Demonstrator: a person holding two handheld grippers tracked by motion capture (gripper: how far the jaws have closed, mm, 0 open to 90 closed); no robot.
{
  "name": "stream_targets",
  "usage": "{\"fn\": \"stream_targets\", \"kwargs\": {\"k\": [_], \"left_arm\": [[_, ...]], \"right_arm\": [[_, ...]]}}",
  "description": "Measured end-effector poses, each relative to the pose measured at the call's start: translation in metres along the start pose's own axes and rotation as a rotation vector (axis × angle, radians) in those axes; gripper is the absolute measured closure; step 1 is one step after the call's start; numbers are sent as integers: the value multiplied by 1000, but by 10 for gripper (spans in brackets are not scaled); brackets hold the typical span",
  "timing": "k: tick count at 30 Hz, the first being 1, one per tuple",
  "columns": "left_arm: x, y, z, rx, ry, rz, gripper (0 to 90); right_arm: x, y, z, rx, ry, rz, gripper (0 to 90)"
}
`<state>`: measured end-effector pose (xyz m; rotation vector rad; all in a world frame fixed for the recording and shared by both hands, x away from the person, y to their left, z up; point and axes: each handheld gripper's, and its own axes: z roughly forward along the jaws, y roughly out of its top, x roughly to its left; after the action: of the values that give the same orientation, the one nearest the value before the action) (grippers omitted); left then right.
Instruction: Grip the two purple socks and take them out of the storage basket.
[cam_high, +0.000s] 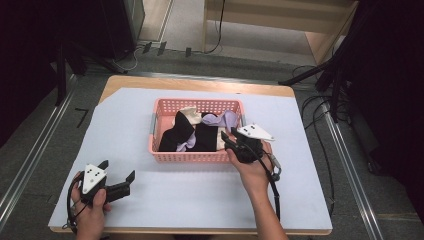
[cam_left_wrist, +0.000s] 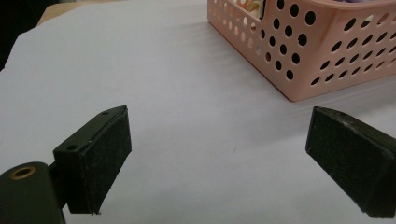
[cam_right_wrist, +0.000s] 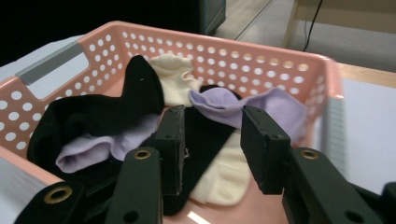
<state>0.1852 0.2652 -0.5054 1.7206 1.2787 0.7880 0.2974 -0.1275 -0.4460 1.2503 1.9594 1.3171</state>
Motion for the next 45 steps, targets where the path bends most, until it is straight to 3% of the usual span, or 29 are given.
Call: {"fn": "stream_targets", "kwargs": {"k": [3, 12, 17, 31, 38, 45], "left_arm": [[0, 0, 0, 1, -1, -1, 77], [-1, 0, 1, 1, 2, 4, 77], [-1, 0, 0, 5, 4, 9, 77], [-1, 0, 0, 1, 2, 10, 77], [-1, 0, 0, 1, 1, 10, 77], [-1, 0, 0, 1, 1, 12, 77]], "right_arm": [[9, 2, 12, 23, 12, -12, 633], [31, 9, 45, 110, 67, 28, 752], [48, 9, 65, 190, 85, 0, 770], [65, 21, 91, 383, 151, 158, 793], [71, 22, 105, 450, 91, 163, 795], [73, 22, 112, 502, 95, 172, 764]]}}
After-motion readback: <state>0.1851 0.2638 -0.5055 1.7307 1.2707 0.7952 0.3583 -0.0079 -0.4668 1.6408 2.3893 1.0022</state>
